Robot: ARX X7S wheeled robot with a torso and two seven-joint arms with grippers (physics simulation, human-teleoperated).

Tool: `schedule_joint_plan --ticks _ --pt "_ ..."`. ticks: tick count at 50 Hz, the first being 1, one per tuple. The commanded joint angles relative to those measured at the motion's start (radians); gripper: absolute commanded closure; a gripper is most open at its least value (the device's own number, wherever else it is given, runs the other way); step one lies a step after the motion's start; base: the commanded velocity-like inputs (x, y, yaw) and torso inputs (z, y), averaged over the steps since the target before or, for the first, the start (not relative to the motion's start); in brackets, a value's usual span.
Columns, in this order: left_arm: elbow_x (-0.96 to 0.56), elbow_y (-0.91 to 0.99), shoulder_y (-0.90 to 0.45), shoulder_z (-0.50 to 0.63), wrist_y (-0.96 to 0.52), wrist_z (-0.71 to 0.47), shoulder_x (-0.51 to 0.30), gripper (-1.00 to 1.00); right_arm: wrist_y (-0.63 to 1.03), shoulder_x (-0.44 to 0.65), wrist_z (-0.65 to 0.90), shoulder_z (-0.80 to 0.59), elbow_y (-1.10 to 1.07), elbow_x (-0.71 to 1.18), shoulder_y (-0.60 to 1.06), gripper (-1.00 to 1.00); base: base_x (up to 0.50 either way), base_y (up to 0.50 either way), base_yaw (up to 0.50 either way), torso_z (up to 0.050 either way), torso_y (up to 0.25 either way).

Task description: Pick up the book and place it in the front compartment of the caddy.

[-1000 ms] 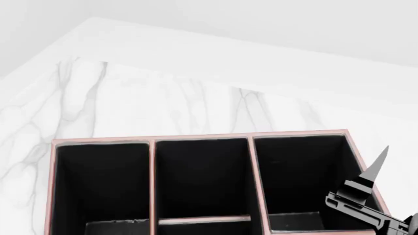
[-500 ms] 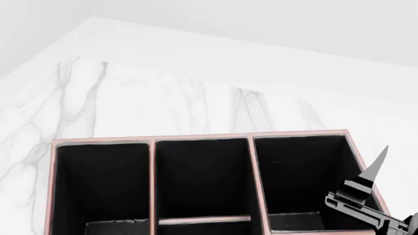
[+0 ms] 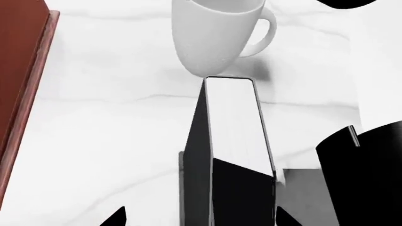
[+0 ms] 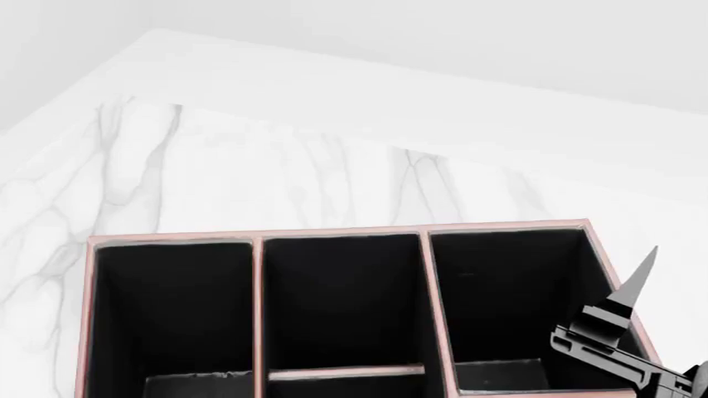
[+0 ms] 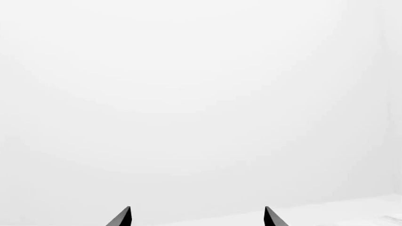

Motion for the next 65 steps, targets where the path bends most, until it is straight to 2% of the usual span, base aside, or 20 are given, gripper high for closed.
schedule_joint_plan --ticks 1,12,18,19,26,48,65 --pt "0.056 -0.121 -0.002 0.045 0.037 0.023 0.031 -1.0 0.0 0.004 0.003 -0.003 -0.003 0.002 -0.002 -1.0 0.0 0.0 0.0 0.0 0.0" --pt "0.085 -0.166 -0.005 0.074 0.067 0.038 0.049 -1.0 -0.002 0.007 0.004 -0.002 -0.005 0.008 -0.002 -1.0 0.0 0.0 0.0 0.0 0.0" --pt "0.115 -0.206 0.026 0.054 0.15 0.004 0.06 -1.0 -0.005 0.009 0.005 -0.003 -0.002 0.009 -0.001 -1.0 0.0 0.0 0.0 0.0 0.0" --pt "0.118 -0.209 0.036 0.041 0.168 -0.012 0.061 1.0 -0.005 0.009 0.005 -0.002 -0.001 0.01 -0.001 -1.0 0.0 0.0 0.0 0.0 0.0" --pt "0.117 -0.185 0.029 0.044 0.178 0.004 0.04 1.0 -0.007 0.01 0.008 -0.006 0.0 0.008 0.0 -1.0 0.0 0.0 0.0 0.0 0.0" --pt "0.076 0.009 -0.018 -0.029 0.132 -0.049 -0.033 1.0 -0.01 0.015 0.012 -0.013 -0.004 0.011 -0.003 -1.0 0.0 0.0 0.0 0.0 0.0" --pt "-0.026 0.25 -0.109 -0.135 0.014 -0.112 -0.096 1.0 -0.009 0.022 0.015 -0.012 -0.013 0.02 -0.009 -1.0 0.0 0.0 0.0 0.0 0.001"
